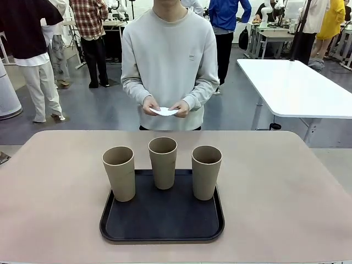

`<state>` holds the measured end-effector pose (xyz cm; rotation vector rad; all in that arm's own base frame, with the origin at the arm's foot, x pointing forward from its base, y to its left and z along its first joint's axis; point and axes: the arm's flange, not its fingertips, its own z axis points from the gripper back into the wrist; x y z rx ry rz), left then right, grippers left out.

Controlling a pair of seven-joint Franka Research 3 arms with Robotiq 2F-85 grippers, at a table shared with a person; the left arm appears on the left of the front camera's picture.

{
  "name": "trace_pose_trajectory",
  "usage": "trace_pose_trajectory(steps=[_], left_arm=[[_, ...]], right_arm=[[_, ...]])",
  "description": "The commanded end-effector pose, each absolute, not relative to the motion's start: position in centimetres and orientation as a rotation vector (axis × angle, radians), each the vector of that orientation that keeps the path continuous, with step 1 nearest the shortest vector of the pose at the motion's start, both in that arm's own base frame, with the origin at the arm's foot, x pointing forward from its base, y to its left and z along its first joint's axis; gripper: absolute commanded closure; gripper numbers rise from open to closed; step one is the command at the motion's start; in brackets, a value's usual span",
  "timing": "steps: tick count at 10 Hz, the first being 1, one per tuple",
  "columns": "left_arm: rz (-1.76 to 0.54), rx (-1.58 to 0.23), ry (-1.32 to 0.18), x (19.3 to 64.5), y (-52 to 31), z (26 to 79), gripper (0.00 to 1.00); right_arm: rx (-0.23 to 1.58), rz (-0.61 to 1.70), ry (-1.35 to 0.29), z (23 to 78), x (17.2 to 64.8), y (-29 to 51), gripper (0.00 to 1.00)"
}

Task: Place coasters on the table and set cups on them.
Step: Pick up one Reusable plastic cup and place it on a coaster set by the human.

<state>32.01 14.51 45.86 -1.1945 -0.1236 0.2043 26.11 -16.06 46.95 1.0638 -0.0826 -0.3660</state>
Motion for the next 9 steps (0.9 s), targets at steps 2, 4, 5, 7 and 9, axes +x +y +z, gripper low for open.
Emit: trace_pose_trajectory(steps=[2, 4, 5, 7, 9], left_arm=[[0.225, -1.21, -0.161, 32.4, 16.6, 45.5, 0.0], [0.234, -1.161, -0.201, 32.2, 16.6, 45.4, 0.0], [0.255, -1.188, -0.143, 32.2, 17.0, 45.0, 0.0], [0.255, -1.188, -0.143, 32.2, 17.0, 45.0, 0.0], [0.255, -1.188, -0.143, 32.2, 17.0, 45.0, 0.0]], right_arm=[[1.07, -0.371, -0.11, 47.5, 26.3, -17.0, 0.0], [1.051, -0.343, -0.107, 47.6, 26.3, -16.7, 0.0], [1.049, -0.389, -0.098, 47.4, 26.3, -17.0, 0.0], [1.049, -0.389, -0.098, 47.4, 26.3, -17.0, 0.0], [1.049, -0.389, -0.098, 47.4, 26.3, -17.0, 0.0]])
